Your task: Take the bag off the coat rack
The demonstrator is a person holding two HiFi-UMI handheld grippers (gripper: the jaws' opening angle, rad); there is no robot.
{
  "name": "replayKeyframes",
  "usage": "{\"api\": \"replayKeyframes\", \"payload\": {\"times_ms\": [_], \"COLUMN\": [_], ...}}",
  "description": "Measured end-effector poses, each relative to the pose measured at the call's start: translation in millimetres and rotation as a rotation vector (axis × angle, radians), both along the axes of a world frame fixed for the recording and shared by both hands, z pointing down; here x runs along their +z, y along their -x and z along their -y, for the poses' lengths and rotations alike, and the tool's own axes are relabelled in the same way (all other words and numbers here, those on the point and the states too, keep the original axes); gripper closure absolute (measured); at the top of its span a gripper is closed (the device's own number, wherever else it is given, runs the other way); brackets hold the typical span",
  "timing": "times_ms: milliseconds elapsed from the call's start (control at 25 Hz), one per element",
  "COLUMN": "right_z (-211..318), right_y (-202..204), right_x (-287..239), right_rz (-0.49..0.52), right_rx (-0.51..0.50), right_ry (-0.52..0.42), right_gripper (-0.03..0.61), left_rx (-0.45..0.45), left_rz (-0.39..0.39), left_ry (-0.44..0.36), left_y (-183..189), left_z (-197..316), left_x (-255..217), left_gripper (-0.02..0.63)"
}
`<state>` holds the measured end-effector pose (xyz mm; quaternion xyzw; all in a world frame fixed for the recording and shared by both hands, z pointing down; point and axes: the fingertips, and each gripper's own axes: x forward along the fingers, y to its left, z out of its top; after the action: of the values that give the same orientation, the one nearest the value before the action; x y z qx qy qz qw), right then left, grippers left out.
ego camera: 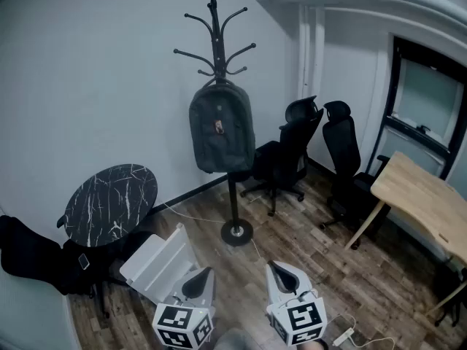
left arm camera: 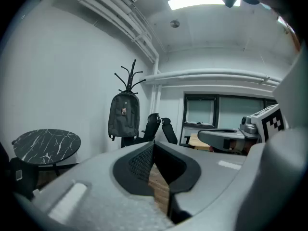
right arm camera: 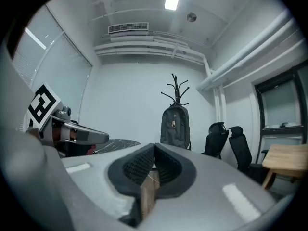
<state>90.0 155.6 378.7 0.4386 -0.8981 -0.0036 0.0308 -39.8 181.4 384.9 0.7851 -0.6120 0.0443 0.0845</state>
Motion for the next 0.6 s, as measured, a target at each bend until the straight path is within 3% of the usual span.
{"api": "replayKeyframes", "payload": {"times_ms": [280,600], "right_z": [1.6,39.0], "right_y": [-13.1,1.7], "right_x": [-8.5,-11.6], "right_rz": [0.01,-0.025], "right_rx": [0.009,0.023], "right_ry": [-0.017,-0.063], "right_gripper": [0.578,0.578], "left_rx": [0.012,0.043], "left_rz": [0.014,0.022], "left_ry": [0.009,-0.003], "left_y": [-15.4,-10.4], "left_z": [0.5,44.7], "left_x": [-2.6,-8.1], "left_gripper": [0.604,0.604]}}
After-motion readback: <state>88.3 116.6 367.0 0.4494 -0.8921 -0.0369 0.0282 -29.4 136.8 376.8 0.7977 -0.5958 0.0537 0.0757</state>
